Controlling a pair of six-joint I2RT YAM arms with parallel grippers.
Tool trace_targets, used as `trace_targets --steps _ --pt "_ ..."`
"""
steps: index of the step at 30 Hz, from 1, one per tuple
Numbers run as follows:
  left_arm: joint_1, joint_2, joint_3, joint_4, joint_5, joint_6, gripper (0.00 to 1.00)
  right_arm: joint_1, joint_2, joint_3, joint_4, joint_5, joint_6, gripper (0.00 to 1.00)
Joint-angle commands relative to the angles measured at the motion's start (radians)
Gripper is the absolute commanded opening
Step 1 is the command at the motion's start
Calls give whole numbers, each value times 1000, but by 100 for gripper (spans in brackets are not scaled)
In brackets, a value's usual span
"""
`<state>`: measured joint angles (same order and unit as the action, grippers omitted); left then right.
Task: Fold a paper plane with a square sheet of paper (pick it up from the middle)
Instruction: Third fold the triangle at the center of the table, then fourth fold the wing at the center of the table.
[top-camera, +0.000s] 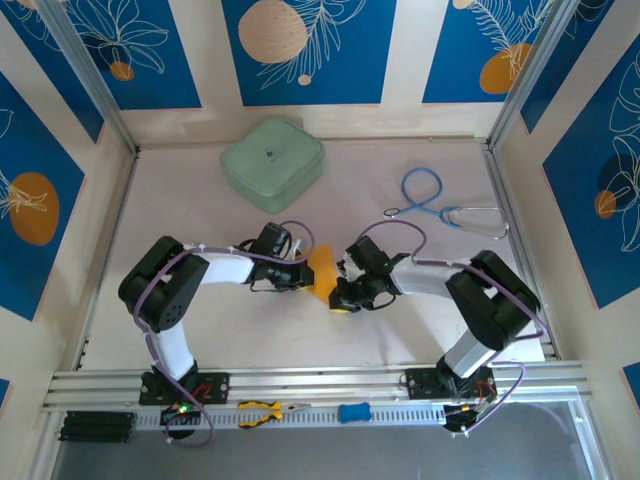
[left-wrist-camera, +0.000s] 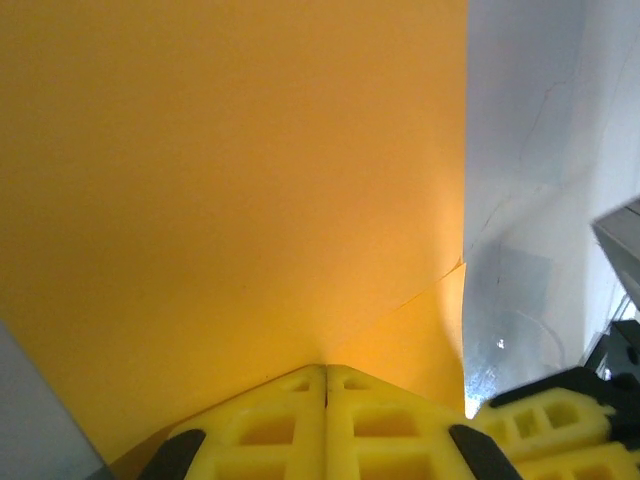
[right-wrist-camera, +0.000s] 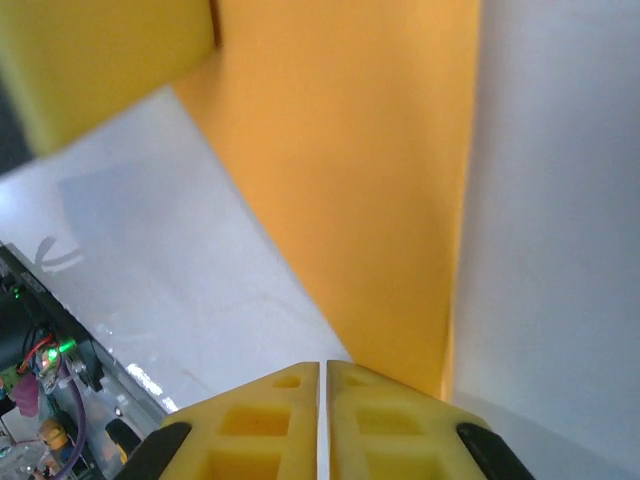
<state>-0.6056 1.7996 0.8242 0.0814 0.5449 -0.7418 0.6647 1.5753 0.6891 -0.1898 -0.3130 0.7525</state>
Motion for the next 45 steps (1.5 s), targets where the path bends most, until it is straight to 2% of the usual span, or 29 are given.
trace_targets --steps 1,3,5,8,9,13,19,26,39,45 --pt "11 -1 11 -36 -20 13 1 -32 -83 -22 -31 28 22 15" --pt "10 -31 6 -21 -10 -4 5 -52 -107 -31 -18 63 53 19" --pt "11 -82 7 -22 -18 -10 11 -54 -119 -31 4 98 76 30" --pt "12 -154 16 -80 -74 10 22 -35 -106 -8 11 160 80 41" --pt "14 -167 18 -107 -96 17 23 -28 -99 1 9 180 80 43" --pt "35 -199 3 -146 -133 12 36 -11 -69 35 35 198 80 47" --pt "79 -205 -25 -145 -104 -5 52 -14 -13 94 9 235 58 45" --pt "117 -143 -22 -83 12 -39 53 -25 3 126 2 251 53 41" --pt "121 -58 2 -51 53 -66 47 -25 -8 100 49 249 64 40" --pt "121 -35 -4 6 76 -104 40 -24 -19 87 58 250 66 40"
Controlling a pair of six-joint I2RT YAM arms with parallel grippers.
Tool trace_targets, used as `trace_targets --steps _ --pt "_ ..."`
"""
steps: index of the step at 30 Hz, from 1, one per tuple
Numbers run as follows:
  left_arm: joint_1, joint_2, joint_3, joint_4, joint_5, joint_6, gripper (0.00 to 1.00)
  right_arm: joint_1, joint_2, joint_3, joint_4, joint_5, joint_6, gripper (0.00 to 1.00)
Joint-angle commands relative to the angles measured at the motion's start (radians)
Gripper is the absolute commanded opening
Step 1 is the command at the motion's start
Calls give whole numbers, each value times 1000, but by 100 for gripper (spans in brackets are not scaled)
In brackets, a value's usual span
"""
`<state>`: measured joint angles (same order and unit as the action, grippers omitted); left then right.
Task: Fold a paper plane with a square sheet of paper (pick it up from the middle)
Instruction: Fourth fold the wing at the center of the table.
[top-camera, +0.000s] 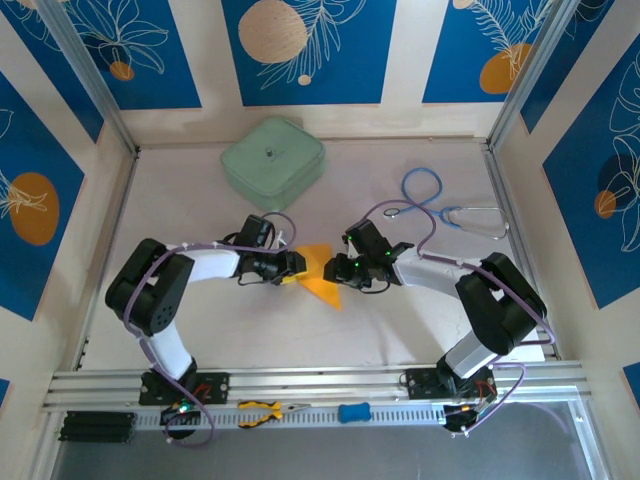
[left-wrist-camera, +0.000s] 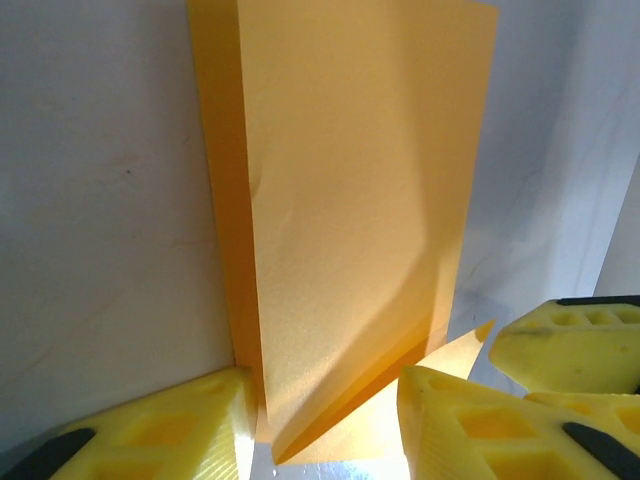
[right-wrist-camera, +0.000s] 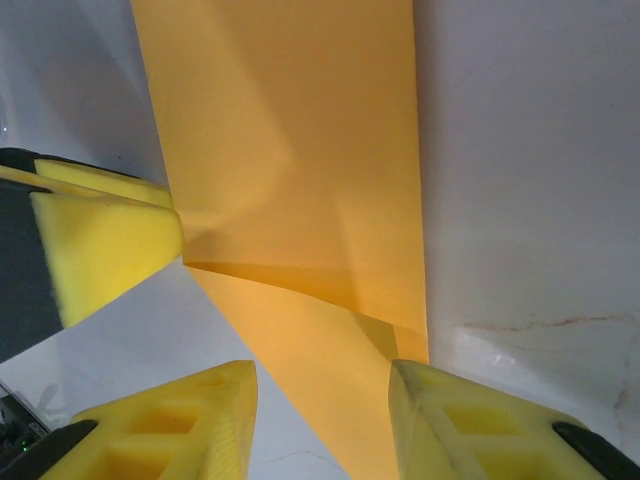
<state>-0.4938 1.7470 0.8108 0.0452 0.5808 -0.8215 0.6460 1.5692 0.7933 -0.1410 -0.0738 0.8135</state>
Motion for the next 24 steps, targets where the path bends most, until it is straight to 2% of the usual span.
trace_targets --steps 1,7,12,16,20,22,24 --pt "9 17 10 50 43 -29 39 -3 -18 -24 18 10 5 40" --pt "9 -21 13 64 47 -51 35 13 -83 -58 30 61 -28 41" --pt "9 -7 16 120 104 -71 35 32 -174 -115 71 102 -88 44" --pt "11 12 13 199 141 -109 36 78 -249 -185 165 166 -200 46" --pt "12 31 32 217 151 -111 36 161 -282 -281 315 291 -366 49" --pt "15 46 41 224 153 -114 36 205 -284 -291 326 347 -449 50" --pt "20 61 49 248 160 -133 32 243 -274 -296 328 408 -521 50"
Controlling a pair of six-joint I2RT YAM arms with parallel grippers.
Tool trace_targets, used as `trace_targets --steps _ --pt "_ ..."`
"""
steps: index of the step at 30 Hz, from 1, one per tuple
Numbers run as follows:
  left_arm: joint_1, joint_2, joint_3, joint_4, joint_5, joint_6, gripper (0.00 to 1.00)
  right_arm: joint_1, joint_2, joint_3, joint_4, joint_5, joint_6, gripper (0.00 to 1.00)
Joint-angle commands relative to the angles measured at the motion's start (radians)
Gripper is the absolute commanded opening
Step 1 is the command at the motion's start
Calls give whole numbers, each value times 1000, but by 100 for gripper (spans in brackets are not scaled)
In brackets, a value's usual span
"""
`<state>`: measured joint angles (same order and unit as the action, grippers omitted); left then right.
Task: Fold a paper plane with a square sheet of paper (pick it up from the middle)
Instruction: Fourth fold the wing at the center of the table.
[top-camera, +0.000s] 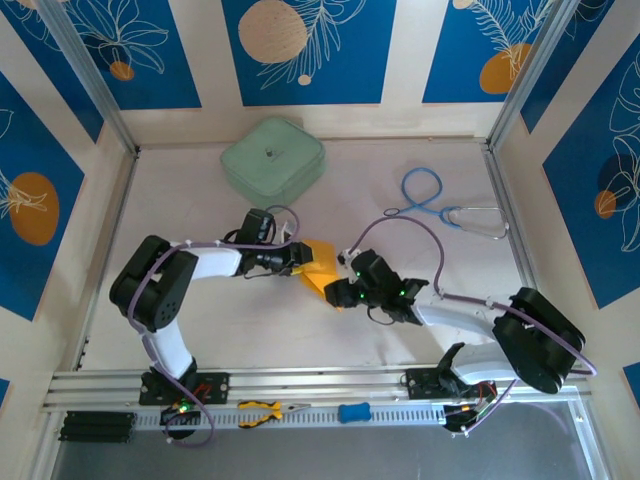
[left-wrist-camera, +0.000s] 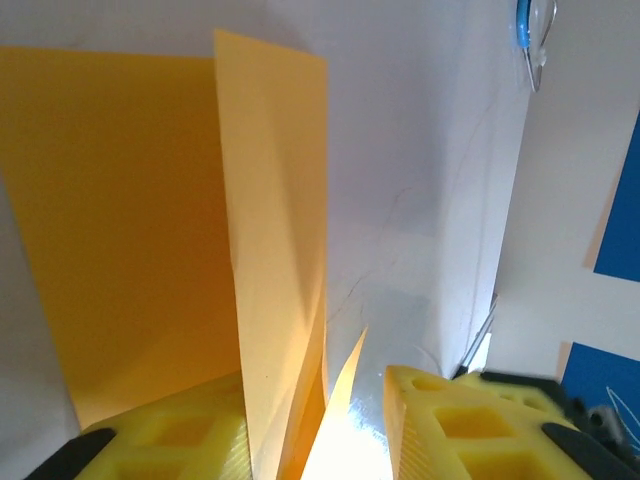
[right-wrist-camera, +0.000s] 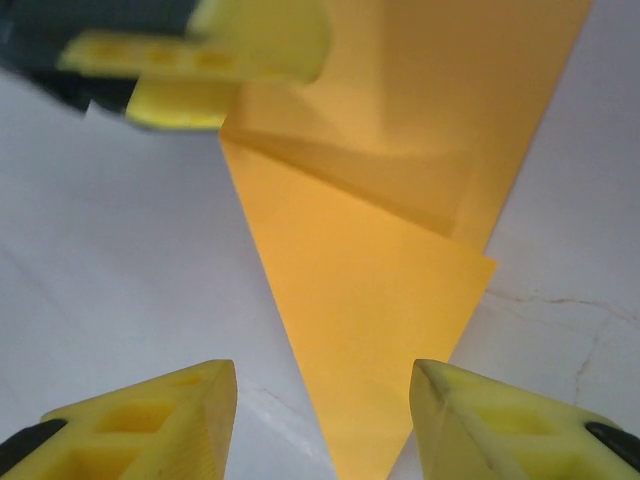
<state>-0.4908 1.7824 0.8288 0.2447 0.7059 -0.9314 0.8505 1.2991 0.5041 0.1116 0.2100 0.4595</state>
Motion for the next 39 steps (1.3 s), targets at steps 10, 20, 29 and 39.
trace_targets --steps 10,20,29,39 --pt "15 -48 -11 13 -93 -52 7 202 147 30 123 393 -402 44" --pt "8 -92 -24 -16 -144 -53 8 222 237 71 184 468 -464 42" --pt "6 -85 -12 -24 -130 -47 13 213 306 116 171 463 -428 35" --pt "6 -80 -4 -35 -127 -40 9 195 308 110 160 469 -375 29"
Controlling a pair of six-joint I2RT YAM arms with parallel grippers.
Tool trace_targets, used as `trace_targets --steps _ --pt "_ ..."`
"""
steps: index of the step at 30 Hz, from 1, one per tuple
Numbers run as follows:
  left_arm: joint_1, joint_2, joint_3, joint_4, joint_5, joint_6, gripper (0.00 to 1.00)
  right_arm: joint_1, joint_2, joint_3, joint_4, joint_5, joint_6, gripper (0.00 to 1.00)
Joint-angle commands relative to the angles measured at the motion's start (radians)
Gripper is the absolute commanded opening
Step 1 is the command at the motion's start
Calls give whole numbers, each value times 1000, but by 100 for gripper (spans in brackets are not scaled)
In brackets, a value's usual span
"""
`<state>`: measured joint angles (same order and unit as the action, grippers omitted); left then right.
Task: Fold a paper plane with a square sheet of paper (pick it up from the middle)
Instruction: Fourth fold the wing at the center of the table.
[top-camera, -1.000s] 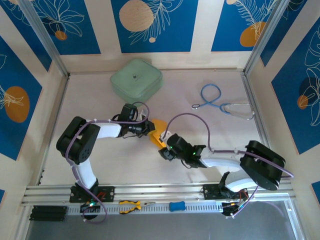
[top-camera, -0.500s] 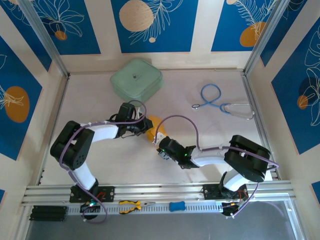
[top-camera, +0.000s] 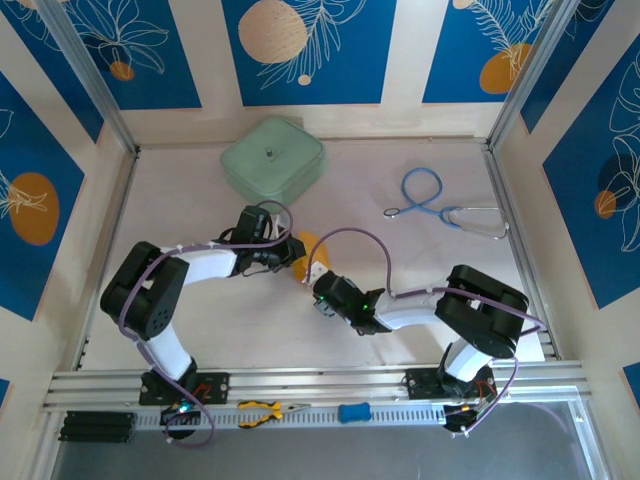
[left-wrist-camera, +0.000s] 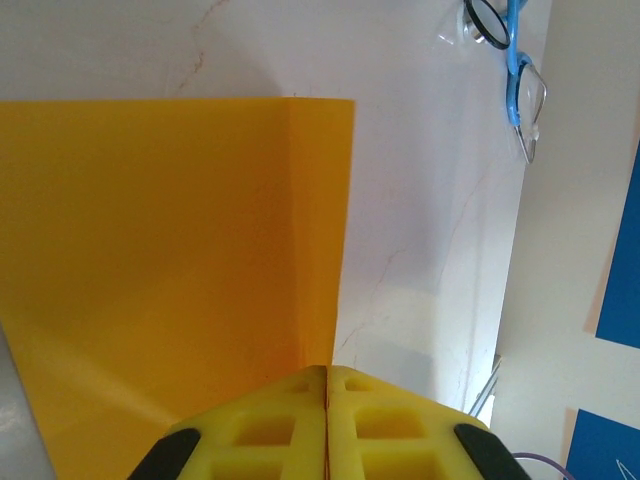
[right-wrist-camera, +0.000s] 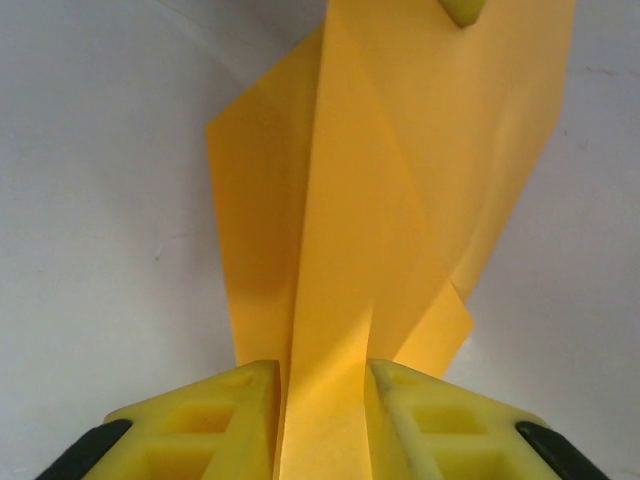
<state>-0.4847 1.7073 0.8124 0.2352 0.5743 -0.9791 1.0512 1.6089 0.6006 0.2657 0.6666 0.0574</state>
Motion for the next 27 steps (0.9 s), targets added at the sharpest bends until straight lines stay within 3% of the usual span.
trace_targets --steps 1,13,27 --pt "0 -6 12 -26 4 8 9 -5 -1 13 3 9 28 28" --pt "0 -11 14 -35 -3 7 5 -7 -12 -2 19 39 36 34" --pt "1 -5 26 -46 7 12 5 -22 -40 -41 74 7 21 30"
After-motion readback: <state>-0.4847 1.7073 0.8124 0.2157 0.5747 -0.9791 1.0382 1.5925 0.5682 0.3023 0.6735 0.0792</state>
